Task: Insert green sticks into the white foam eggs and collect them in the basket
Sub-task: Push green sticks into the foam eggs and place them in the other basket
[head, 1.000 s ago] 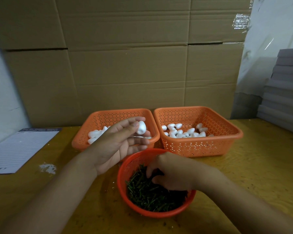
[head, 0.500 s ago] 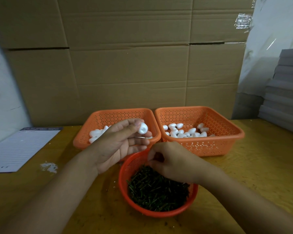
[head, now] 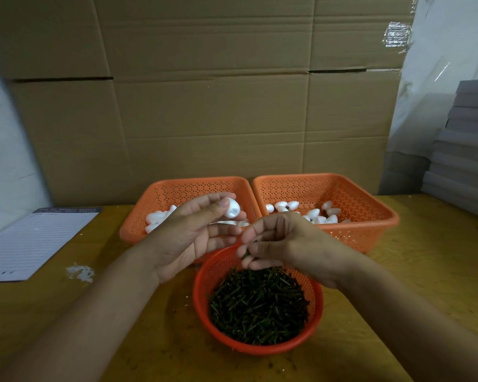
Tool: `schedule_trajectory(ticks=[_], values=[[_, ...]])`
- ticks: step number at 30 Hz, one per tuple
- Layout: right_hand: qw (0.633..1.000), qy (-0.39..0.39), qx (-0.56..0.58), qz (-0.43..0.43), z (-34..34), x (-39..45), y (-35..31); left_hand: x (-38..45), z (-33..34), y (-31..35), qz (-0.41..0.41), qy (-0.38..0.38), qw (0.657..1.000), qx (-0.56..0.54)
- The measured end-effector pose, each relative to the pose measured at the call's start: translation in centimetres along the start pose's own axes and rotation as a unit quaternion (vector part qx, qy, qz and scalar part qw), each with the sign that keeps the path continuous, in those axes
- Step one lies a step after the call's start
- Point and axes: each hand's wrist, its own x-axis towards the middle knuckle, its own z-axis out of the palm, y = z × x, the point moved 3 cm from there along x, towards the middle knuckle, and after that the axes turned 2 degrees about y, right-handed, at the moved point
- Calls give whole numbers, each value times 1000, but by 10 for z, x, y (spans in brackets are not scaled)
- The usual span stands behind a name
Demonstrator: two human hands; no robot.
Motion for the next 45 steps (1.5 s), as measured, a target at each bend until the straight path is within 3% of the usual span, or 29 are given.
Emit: schedule_trajectory(ticks=[13, 17, 34, 45], values=[[980, 168, 92, -52, -14, 2, -6, -1, -2, 0, -3, 9, 1000, 1], [972, 179, 149, -38, -15, 3, -2, 0, -3, -3, -3, 21, 1000, -6], [967, 232, 73, -74, -9, 0, -10, -3, -2, 1, -4, 12, 998, -57], [971, 222, 33, -76, -7, -2, -11, -3, 3, -2, -4, -2, 1000, -3]])
